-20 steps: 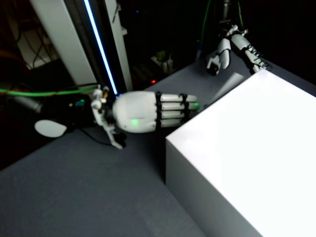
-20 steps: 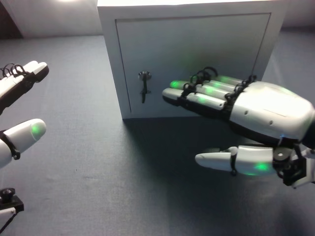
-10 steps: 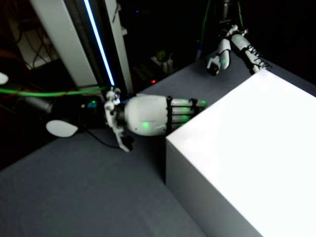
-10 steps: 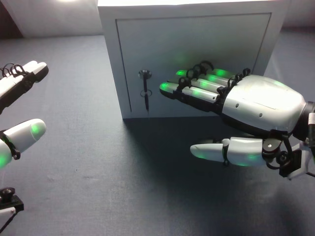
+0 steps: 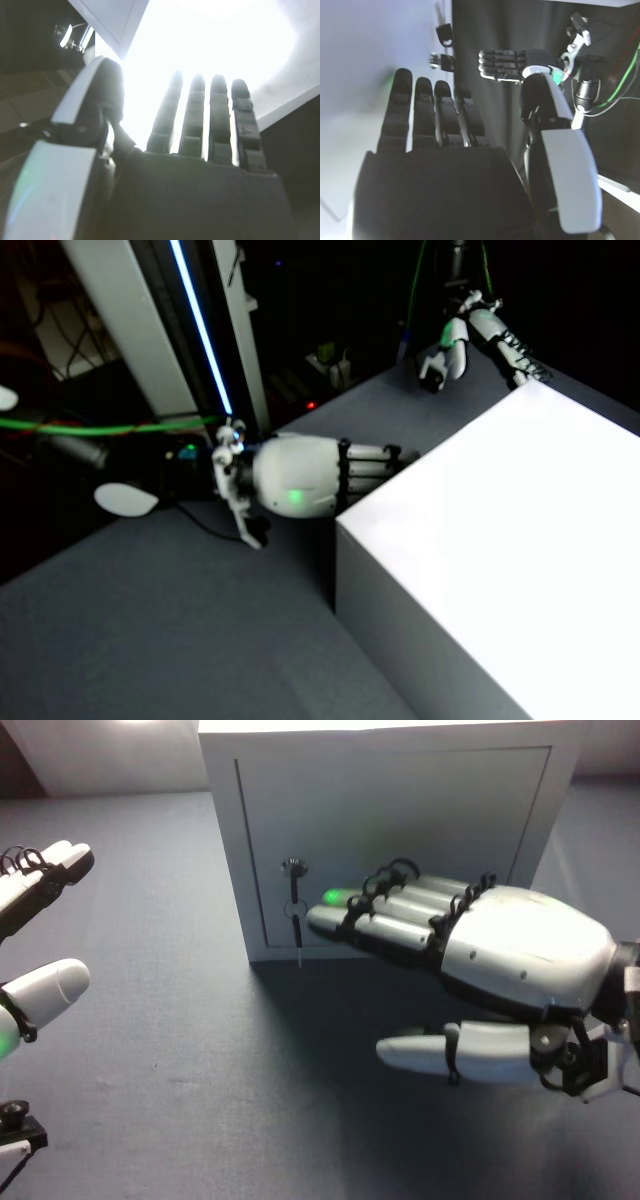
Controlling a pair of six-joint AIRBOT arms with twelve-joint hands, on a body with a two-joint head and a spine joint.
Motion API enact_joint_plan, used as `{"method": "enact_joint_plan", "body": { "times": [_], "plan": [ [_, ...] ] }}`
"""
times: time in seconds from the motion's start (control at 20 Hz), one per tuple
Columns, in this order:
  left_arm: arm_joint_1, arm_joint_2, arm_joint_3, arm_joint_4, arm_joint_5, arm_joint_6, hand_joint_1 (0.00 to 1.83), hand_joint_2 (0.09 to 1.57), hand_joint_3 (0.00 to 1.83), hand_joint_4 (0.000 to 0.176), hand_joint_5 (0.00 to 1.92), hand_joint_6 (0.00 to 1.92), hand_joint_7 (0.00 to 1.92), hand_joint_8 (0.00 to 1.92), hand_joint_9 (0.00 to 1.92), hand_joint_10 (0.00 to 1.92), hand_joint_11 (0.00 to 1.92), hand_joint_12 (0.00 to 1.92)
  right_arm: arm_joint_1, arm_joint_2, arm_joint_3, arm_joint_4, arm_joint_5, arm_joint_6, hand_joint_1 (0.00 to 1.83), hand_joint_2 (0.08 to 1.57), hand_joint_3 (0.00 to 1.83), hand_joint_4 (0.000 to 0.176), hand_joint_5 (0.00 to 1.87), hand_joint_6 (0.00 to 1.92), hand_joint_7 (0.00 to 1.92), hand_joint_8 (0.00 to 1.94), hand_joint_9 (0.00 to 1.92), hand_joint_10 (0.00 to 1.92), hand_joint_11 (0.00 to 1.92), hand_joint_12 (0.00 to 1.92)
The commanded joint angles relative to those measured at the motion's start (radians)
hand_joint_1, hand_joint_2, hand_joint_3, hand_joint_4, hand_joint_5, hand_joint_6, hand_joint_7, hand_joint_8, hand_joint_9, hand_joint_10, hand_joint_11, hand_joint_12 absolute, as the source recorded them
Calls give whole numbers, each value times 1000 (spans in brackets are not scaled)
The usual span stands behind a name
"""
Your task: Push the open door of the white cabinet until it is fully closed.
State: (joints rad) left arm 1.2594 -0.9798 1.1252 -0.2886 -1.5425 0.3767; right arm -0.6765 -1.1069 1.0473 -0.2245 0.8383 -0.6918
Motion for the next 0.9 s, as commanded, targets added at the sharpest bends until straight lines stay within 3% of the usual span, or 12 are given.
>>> {"method": "enact_joint_plan", "body": {
  "times": [0.0, 0.15, 0.2, 0.3, 0.35, 0.45, 0.55, 0.65, 0.75, 0.8, 0.85],
  "plan": [
    [2, 9, 1, -17, -136, -6, 140, 1484, 0, 0, 45, 0, 0, 0, 0, 0, 0, 0, 2, 16, -7, 17, 161, 14, 447, 1311, 0, 0, 28, 4, 0, 0, 10, 0, 0, 271],
    [9, 9, -2, -25, -147, -6, 157, 1478, 0, 0, 42, 1, 0, 0, 0, 0, 0, 0, -36, 59, -36, 0, 220, 44, 404, 1357, 13, 0, 42, 6, 57, 3, 52, 10, 0, 442],
    [10, 10, -3, -26, -151, -6, 157, 1468, 0, 0, 41, 0, 0, 0, 0, 0, 0, 0, -58, 96, -56, 2, 253, 45, 400, 1375, 1, 0, 102, 11, 105, 6, 42, 4, 0, 254],
    [15, 13, -6, -31, -160, -6, 160, 1469, 0, 0, 49, 4, 0, 0, 0, 0, 0, 0, -90, 146, -81, 16, 298, 45, 363, 1392, 1, 0, 80, 4, 76, 0, 8, 0, 0, 185],
    [21, 14, -8, -37, -169, -6, 199, 1472, 0, 0, 61, 6, 0, 0, 0, 0, 0, 0, -109, 176, -93, 26, 324, 45, 264, 1404, 0, 0, 21, 1, 41, 0, 10, 7, 0, 326],
    [29, 15, -10, -48, -184, -6, 177, 1469, 0, 0, 62, 3, 0, 0, 0, 0, 0, 0, -150, 237, -120, 56, 366, 33, 187, 1406, 0, 0, 65, 19, 2, 0, 1, 0, 0, 407],
    [29, 17, -10, -53, -188, -6, 125, 1471, 1, 0, 46, 2, 0, 0, 0, 0, 0, 0, -211, 296, -157, 125, 430, -17, 174, 1379, 0, 0, 71, 12, 0, 0, 0, 0, 0, 33],
    [29, 19, -10, -56, -190, -6, 119, 1466, 0, 0, 22, 0, 0, 0, 0, 0, 0, 0, -288, 342, -180, 207, 504, -58, 105, 1365, 0, 0, 2, 0, 0, 0, 0, 0, 0, 0],
    [29, 23, -10, -58, -190, -5, 115, 1456, 0, 0, 2, 0, 0, 0, 0, 0, 0, 0, -349, 370, -190, 286, 559, -88, 219, 1372, 0, 0, 0, 0, 0, 0, 0, 0, 0, 0],
    [28, 24, -10, -60, -190, -4, 163, 1458, 0, 0, 0, 0, 0, 0, 0, 0, 0, 0, -378, 380, -194, 324, 588, -100, 204, 1346, 14, 0, 14, 0, 0, 0, 0, 0, 0, 145],
    [27, 25, -9, -61, -190, -4, 170, 1453, 0, 0, 0, 0, 0, 0, 0, 0, 0, 0, -417, 390, -197, 373, 629, -109, 263, 1334, 10, 0, 18, 0, 0, 0, 0, 0, 0, 160]
  ]
}}
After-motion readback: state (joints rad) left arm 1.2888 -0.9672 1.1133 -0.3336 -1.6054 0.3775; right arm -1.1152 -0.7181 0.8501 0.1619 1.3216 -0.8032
